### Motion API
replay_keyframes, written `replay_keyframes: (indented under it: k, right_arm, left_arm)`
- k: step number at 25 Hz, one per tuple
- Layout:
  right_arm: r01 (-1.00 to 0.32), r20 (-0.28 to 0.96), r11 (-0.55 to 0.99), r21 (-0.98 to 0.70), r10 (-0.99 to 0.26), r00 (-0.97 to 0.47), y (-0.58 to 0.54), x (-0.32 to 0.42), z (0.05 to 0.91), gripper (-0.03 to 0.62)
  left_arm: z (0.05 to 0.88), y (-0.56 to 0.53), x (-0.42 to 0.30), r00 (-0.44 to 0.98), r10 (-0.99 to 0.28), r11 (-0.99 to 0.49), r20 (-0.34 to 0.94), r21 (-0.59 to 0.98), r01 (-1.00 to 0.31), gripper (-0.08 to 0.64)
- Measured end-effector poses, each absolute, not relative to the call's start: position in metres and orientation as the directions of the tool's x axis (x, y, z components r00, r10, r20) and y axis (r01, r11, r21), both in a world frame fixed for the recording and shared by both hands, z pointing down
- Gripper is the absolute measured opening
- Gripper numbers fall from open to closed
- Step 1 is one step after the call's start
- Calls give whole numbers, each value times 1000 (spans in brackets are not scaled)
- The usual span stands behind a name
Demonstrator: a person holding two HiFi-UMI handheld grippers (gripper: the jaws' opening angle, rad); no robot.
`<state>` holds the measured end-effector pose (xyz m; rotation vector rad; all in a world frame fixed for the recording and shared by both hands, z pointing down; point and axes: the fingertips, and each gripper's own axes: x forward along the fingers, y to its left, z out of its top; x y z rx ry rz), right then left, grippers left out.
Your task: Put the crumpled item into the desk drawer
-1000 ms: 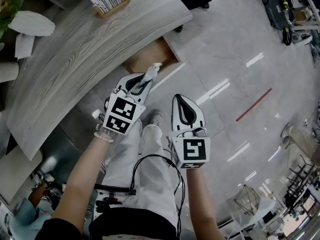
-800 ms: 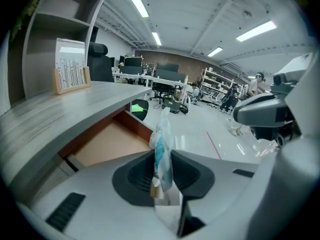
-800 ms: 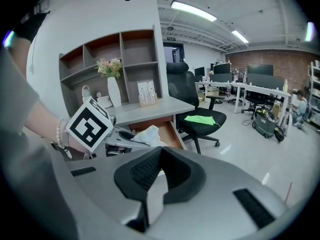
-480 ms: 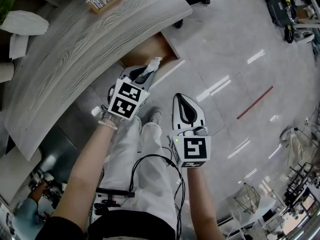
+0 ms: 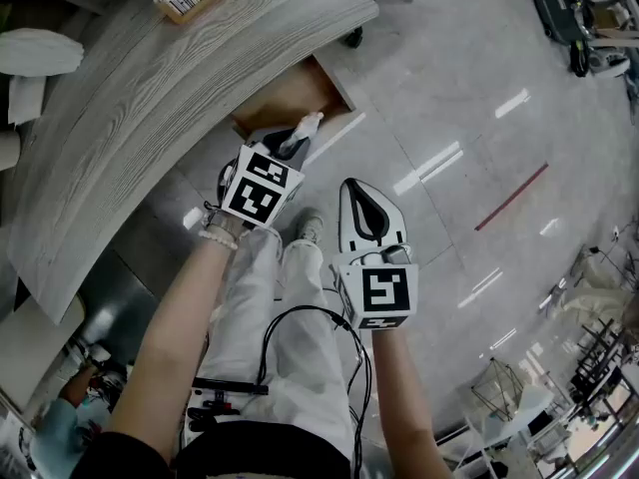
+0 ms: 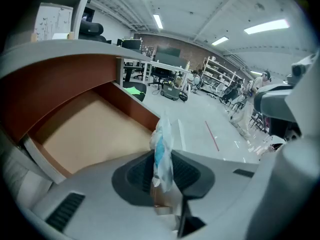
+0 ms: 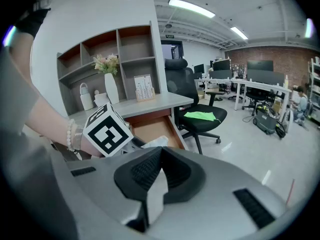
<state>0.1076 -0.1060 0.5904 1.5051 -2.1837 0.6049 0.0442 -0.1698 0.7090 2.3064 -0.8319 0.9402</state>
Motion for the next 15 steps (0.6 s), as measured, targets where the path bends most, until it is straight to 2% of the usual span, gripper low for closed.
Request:
replay_keyframes:
  k: [10,15]
  right_arm:
    - [-937,564,325,-127,-754,-337,-106,107,592,5]
    - [-935,562,331,-126,-753,-342,-105,107,592,4]
  left_arm:
    - [717,-170,44,502,-357,-670,788,159,-725,117]
    - [715,-172,40,496,-365,-662,788,155,-734,155]
